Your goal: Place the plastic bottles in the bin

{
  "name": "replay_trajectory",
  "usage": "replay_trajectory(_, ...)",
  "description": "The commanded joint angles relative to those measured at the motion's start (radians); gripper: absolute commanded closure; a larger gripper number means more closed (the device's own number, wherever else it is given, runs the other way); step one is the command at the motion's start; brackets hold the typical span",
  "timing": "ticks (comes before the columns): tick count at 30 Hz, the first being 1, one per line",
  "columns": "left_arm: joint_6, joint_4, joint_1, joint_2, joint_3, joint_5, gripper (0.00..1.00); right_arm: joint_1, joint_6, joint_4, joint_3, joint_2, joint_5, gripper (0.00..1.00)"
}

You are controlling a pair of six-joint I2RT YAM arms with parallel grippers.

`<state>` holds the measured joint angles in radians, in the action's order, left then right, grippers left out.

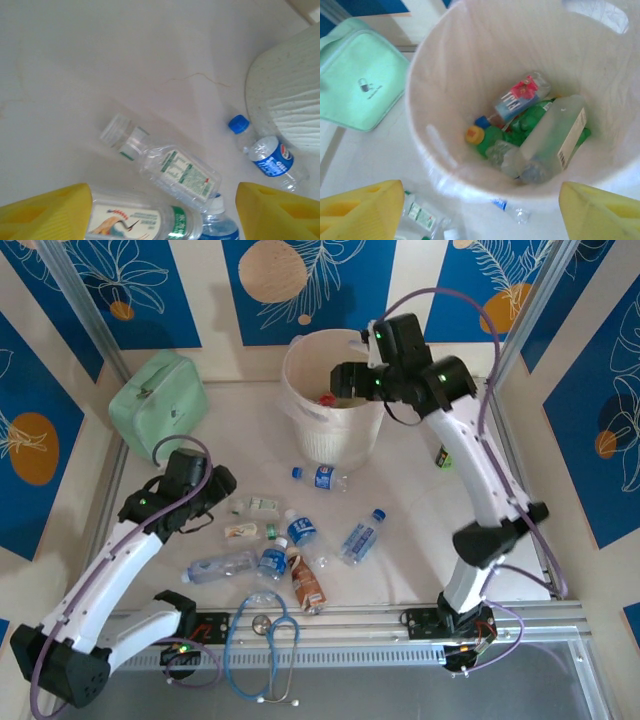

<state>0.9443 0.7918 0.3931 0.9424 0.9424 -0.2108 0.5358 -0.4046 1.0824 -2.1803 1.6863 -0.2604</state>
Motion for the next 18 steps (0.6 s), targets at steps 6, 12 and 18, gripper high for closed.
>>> replay_trajectory(6,0.161,0.318,-0.009,-0.093,-0.007,-0.047,0.26,0.039,-0.078,-0.103,0.436,-0.337,-0.013,0.18)
replay_trajectory(12,0.004,0.189,0.140,0.035,-0.010,0.085,0.26,0.035,-0.172,-0.101,0.699,-0.490,-0.021,0.18)
replay_trajectory(18,-0.161,0.152,0.381,0.189,0.038,0.114,0.25,-0.038,-0.239,-0.098,0.859,-0.572,0.044,0.18)
